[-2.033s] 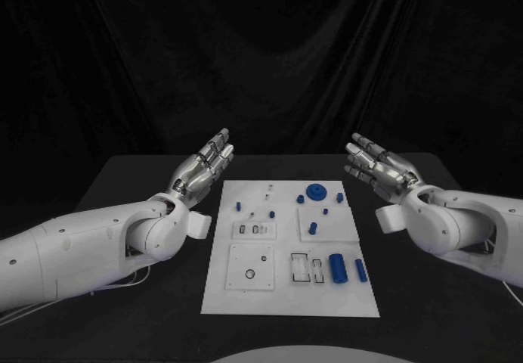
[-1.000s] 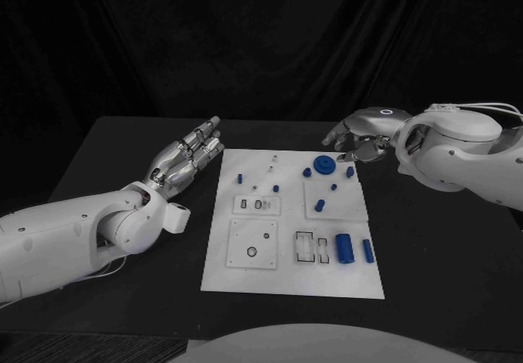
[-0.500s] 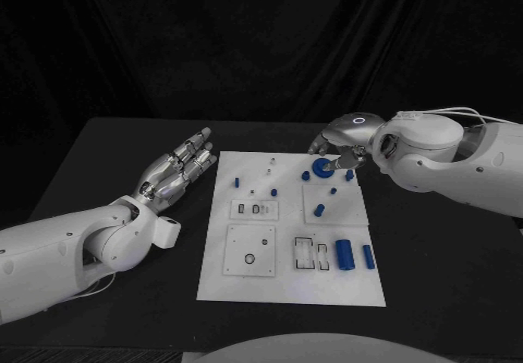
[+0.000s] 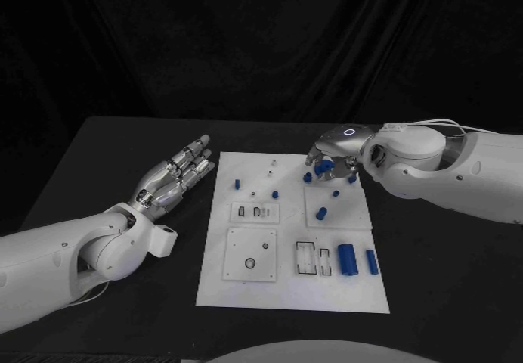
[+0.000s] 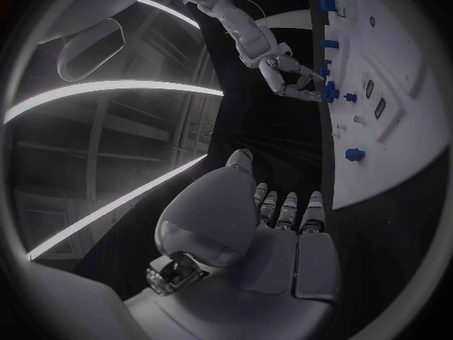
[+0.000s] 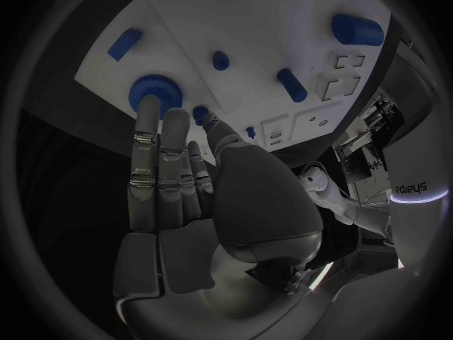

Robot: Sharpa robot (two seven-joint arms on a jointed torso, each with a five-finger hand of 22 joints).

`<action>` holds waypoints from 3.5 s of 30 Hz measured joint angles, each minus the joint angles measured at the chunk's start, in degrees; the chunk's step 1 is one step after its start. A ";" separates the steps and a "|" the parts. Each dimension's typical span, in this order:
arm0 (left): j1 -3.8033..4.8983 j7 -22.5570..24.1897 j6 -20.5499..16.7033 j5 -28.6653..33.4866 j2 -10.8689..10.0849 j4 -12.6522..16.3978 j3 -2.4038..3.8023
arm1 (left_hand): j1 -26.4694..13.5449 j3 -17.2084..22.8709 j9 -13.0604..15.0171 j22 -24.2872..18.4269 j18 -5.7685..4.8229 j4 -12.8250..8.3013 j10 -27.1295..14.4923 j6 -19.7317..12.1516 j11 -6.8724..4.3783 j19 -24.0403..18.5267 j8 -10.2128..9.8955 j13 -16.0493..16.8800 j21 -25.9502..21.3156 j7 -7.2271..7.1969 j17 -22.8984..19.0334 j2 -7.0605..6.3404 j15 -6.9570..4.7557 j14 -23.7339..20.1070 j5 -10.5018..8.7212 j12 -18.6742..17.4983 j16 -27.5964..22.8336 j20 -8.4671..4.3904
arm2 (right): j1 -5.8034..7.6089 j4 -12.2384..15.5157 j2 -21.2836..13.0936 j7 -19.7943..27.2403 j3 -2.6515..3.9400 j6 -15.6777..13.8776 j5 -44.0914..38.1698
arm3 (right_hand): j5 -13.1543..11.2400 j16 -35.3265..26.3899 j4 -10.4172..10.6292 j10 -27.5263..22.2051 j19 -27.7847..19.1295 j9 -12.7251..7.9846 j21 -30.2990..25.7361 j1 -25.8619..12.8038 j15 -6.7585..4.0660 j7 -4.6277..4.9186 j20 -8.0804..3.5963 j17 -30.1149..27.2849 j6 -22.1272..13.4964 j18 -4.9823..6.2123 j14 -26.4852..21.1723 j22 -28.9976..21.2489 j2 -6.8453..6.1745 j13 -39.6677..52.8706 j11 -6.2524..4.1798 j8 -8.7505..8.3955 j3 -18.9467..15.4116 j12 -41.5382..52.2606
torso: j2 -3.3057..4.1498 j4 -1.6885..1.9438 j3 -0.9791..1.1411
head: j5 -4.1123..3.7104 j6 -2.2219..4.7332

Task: Assemble the parts on the task board

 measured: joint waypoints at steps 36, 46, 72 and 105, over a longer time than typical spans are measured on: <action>0.00 0.02 1.02 -1.10 0.57 -1.38 0.00 | 1.49 1.56 -0.02 0.01 0.00 -0.80 0.07 0.21 0.90 0.00 0.00 0.03 0.00 1.04 -0.03 0.59 0.10 -0.12 0.52 0.00 0.00 -0.01 | -3.50 -5.50 3.64 4.97 0.02 -4.30 0.11 | 0.43 5.49 3.00 3.81 0.21 -0.21 1.41 -0.92 0.42 2.27 0.20 6.42 5.34 -0.01 1.63 2.64 0.89 -0.37 0.34 0.00 3.64 -0.90 | -0.04 0.15 0.00 | 0.55 -1.41; 0.00 0.02 1.40 -1.13 0.79 -1.72 0.00 | 2.27 2.61 0.00 0.01 -0.01 -1.53 0.01 0.75 1.26 -0.21 0.00 -0.01 0.00 1.58 -0.01 0.33 0.40 0.00 0.74 0.00 0.00 0.20 | -3.53 -5.74 3.99 5.74 0.03 -5.08 0.27 | 0.94 6.52 1.24 8.38 0.21 1.62 2.45 2.72 0.21 1.44 0.20 7.46 12.67 -0.01 1.85 4.21 1.00 -0.54 -0.49 2.32 7.44 -1.10 | -0.34 0.05 -0.07 | 0.70 -1.87; 0.00 -0.14 3.02 -1.18 1.45 -2.55 0.00 | 2.93 4.01 0.15 -0.03 0.00 -2.62 -0.02 1.95 2.46 -0.09 0.22 0.01 0.00 2.77 -0.05 0.08 1.24 0.00 0.96 0.00 0.00 1.13 | -3.69 -6.54 4.18 5.62 0.03 -4.43 0.37 | -0.17 3.36 1.73 7.15 -2.96 1.06 4.28 1.89 1.05 2.54 0.72 4.83 10.09 -0.01 0.76 7.83 -2.20 -1.12 0.44 -0.68 9.64 -2.43 | -0.73 0.14 -0.19 | 0.97 -2.05; 0.00 -0.46 3.60 -1.21 1.67 -2.84 -0.01 | 2.93 4.64 0.45 -0.01 0.00 -2.94 -0.04 3.23 2.85 -0.19 0.67 0.00 0.00 3.63 0.00 0.08 1.23 0.00 1.18 0.00 0.00 1.43 | -4.32 -7.79 4.76 7.65 0.02 -7.30 0.81 | -1.04 4.16 -0.17 14.90 -5.22 2.08 7.82 4.44 0.31 1.33 0.31 6.43 19.14 -0.02 1.74 13.69 -1.81 -0.79 -0.92 4.02 10.73 -0.41 | -0.93 0.14 -0.23 | 1.40 -1.97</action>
